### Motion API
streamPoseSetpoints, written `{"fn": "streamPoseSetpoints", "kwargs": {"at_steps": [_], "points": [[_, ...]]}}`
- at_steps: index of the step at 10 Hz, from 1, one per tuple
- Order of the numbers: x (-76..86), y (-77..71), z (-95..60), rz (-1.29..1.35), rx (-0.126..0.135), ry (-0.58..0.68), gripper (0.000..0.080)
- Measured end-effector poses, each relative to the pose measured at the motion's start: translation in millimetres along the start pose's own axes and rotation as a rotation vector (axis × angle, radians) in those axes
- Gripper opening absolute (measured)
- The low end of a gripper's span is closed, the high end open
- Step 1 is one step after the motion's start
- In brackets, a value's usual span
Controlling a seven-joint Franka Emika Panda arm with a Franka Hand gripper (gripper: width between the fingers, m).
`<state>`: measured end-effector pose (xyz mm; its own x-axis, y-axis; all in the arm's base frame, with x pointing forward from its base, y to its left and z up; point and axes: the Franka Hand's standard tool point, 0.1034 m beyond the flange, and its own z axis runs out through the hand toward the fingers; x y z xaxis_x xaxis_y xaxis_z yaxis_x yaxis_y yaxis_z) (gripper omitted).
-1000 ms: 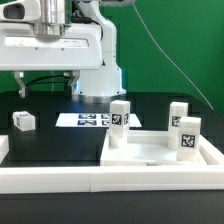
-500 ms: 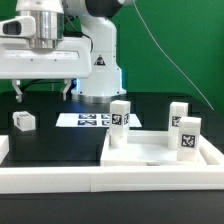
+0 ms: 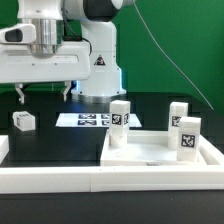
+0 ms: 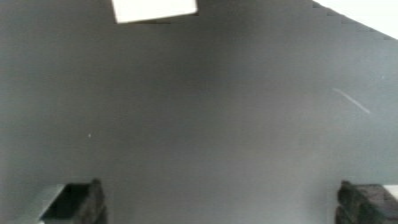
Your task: Assemble square table
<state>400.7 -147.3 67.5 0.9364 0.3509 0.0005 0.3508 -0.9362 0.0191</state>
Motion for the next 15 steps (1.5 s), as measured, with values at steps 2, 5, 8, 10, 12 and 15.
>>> {"fn": "streamPoseSetpoints", "kwargs": {"at_steps": [2,5,8,10,12,15], "points": [[-5.3,3.2,1.3,-0.093,-0.008,-0.018,0.0649],[-1.9,6.6,1.4,-0.132,-0.016,-0.028,0.0649],[0.3,-1.7,6.4,-0.122,0.013,-0.085,0.0649],[1.6,14.4,15.5,-0.163,0.018,-0.178,0.0649],[7.5,21.2,21.0,-0.172,0.032,-0.270,0.0649],[12.8,7.3,26.1,-0.180,0.055,-0.415,0.0649]]}}
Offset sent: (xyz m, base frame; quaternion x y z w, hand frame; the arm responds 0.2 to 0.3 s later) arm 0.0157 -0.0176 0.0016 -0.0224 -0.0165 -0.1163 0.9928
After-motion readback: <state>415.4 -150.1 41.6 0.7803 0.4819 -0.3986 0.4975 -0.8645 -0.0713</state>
